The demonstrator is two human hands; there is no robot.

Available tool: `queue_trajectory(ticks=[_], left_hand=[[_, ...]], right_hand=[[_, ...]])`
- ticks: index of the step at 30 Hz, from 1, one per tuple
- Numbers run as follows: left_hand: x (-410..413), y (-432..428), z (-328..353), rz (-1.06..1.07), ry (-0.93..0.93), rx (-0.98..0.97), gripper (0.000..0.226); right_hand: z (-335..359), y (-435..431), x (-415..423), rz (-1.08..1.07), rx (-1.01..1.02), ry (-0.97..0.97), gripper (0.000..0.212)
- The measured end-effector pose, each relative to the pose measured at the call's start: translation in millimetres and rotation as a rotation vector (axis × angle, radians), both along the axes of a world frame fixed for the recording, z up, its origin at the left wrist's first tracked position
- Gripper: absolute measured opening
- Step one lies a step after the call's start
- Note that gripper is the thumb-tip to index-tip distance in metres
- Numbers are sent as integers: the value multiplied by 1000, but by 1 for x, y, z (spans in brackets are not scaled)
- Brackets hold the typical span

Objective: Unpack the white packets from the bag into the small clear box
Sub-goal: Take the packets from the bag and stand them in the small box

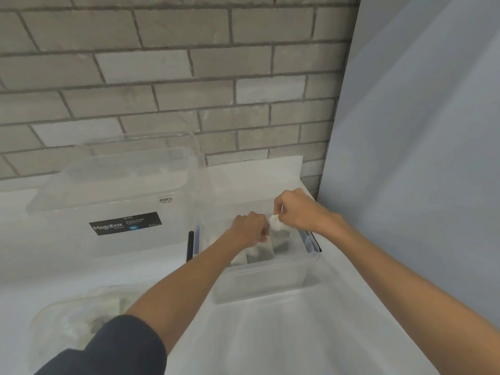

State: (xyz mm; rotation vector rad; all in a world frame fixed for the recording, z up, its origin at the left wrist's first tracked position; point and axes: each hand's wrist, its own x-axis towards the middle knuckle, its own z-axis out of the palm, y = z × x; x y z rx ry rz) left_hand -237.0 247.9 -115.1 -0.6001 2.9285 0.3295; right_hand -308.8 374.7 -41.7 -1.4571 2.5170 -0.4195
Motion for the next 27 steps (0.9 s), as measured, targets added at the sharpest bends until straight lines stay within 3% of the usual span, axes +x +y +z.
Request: queue_trajectory(ticks=[8,13,15,19,27], left_hand=[[4,-4,-6,19,96,100,7],[12,-12,2,-5,214,142,17],[16,-16,7,-20,267,150,19],[23,-22,15,-45,346,154,19],[42,-23,29,-17,351,145,18]], right_hand=[[0,-12,8,40,186,98,21],[-4,-22,12,45,308,152,11],[-8,-26,15,40,352,177,13],[-24,-36,15,32,432,231,37],[-44,-42,17,61,448,355,36]])
